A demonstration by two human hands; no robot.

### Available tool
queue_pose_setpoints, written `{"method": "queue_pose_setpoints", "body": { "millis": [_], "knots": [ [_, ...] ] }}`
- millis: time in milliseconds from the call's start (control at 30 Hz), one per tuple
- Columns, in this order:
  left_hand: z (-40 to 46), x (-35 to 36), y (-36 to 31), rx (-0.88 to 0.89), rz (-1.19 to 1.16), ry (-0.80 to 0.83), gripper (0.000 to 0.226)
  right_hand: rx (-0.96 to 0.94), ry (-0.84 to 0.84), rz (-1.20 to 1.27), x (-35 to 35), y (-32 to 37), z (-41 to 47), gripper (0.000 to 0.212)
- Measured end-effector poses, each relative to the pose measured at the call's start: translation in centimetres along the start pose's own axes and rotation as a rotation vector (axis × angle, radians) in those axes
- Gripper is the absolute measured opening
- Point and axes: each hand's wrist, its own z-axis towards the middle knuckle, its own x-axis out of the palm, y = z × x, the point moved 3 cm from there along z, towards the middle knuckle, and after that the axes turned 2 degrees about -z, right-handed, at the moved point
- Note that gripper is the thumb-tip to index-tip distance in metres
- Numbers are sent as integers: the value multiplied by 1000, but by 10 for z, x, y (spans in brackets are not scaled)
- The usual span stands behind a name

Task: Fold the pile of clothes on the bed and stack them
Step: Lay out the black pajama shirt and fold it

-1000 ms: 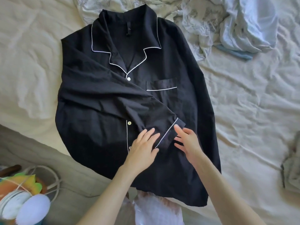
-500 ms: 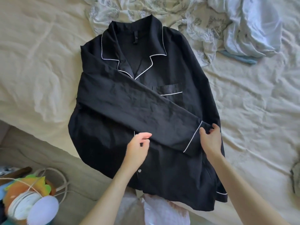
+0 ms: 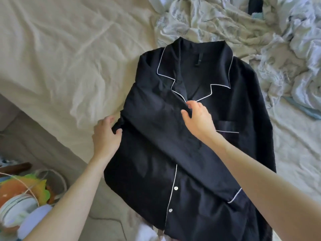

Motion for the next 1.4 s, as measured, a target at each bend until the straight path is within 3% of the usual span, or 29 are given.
{"method": "queue_pose_setpoints", "body": {
  "millis": [100, 167, 267, 367, 467, 533, 600, 733, 833, 933, 1033, 1133, 1233, 1400],
  "knots": [
    [27, 12, -1, 145, 52, 167, 54, -80, 40, -50, 17, 48, 47, 45],
    [39, 17, 1, 198, 22, 184, 54, -122, 57, -49, 26, 77, 74, 51],
    [53, 13, 12, 55, -300, 228, 40, -115, 107, 35, 37, 115, 115, 62],
    [62, 6, 21, -18, -554, 371, 37, -19, 76, 95, 42, 140, 150, 45],
    [64, 2, 26, -47, -601, 437, 36, 100, 139, 91, 45, 148, 172, 21],
    [65, 2, 26, -28, -521, 411, 32, 209, 170, 265, 43, 147, 181, 13],
    [66, 2, 25, 14, -426, 351, 27, 319, 114, 463, 37, 148, 183, 30],
    [67, 2, 27, 111, -220, 216, 30, 442, 17, 633, 31, 135, 186, 37],
    [70, 3, 35, 118, -165, 217, 34, 455, 33, 649, 37, 131, 185, 12],
    [72, 2, 40, 91, -229, 294, 36, 381, 68, 660, 45, 131, 188, 11],
    [71, -4, 44, -27, -415, 271, 34, 261, 143, 421, 46, 138, 192, 39],
    [71, -8, 44, -185, -661, 311, 26, 228, 224, 373, 51, 145, 194, 43],
    [74, -5, 32, -113, -529, 360, 4, 238, 242, 529, 55, 152, 196, 20],
    [81, 1, 36, -113, -339, 158, 26, 270, 134, 569, 54, 162, 202, 16]
  ]
}}
